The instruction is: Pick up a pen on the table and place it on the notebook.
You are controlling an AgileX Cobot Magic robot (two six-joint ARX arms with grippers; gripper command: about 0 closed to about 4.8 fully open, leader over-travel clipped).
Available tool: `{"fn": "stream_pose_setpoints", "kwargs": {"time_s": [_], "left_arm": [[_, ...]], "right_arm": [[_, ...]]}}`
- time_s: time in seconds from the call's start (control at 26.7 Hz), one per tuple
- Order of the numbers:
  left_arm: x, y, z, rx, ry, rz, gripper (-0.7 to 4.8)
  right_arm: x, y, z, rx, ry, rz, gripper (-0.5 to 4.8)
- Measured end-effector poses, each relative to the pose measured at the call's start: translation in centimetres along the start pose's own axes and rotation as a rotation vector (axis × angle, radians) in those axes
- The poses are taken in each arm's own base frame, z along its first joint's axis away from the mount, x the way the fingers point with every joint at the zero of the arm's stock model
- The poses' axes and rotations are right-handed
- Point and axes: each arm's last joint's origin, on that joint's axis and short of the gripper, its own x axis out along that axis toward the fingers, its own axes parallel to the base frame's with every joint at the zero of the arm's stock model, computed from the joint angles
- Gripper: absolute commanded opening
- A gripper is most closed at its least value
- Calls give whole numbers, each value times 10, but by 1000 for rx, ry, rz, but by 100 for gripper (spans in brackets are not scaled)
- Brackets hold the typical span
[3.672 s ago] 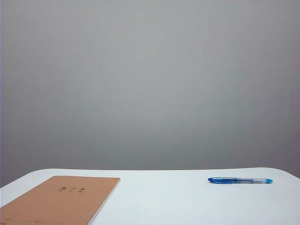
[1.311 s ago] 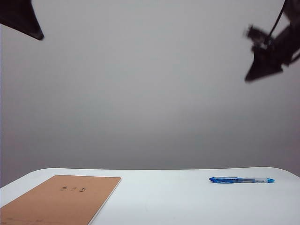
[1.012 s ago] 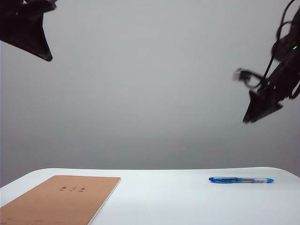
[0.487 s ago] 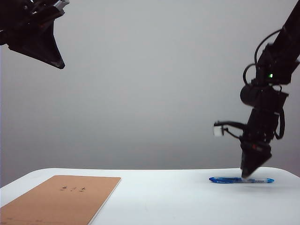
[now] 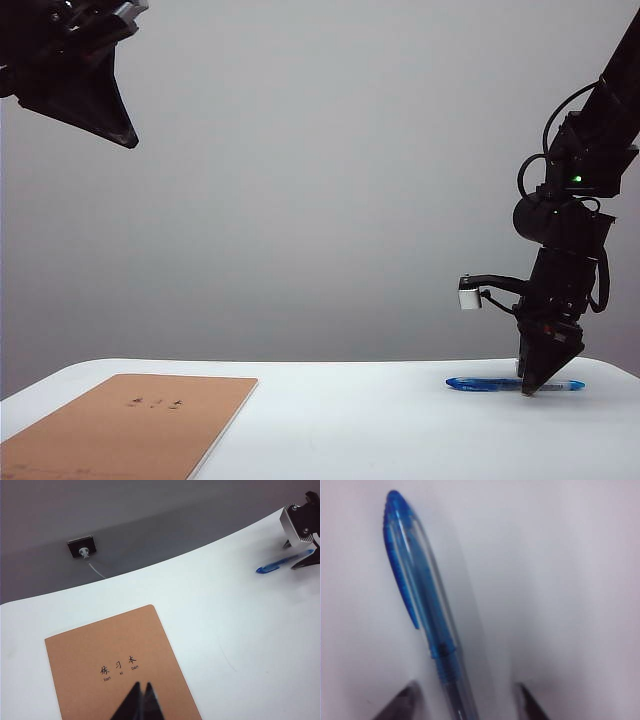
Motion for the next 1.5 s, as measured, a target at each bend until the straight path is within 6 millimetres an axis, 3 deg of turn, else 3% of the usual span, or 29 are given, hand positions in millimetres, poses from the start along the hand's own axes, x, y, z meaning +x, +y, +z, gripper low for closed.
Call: {"fn": "stream_pose_setpoints", "kwargs": {"time_s": [0.15, 0.22, 0.67, 0.82, 1.01, 1.12, 1.31, 1.39, 1.42, 1.5], "left_arm": [[0, 0, 0, 0, -1, 0, -5], [0, 0, 0, 0, -1, 0, -5], [3, 1, -1, -3, 9, 0, -5], [4, 1, -1, -3, 10, -1, -5], [4, 0, -1, -5, 7, -40, -5], [1, -2, -3, -10, 24, -61, -6], [-29, -8, 10, -22, 87, -72, -6], [-42, -9, 18, -5, 102, -38, -6], [-52, -9, 22, 20, 123, 16, -6], [-60, -9, 23, 39, 156, 66, -6]], "right_arm": [[0, 0, 0, 0, 0, 0, 65], [0, 0, 0, -2, 0, 0, 33], [-2, -4, 2, 88, -17, -34, 30], [-28, -11, 18, 150, -53, -39, 30], [-69, -17, 51, 236, -190, -10, 30], [-79, -10, 73, 280, -234, 42, 31], [-74, 31, 137, 202, -294, 205, 30], [-68, 49, 160, 163, -295, 227, 31], [-63, 65, 183, 125, -298, 220, 31], [-59, 79, 201, 91, -308, 207, 31]]}}
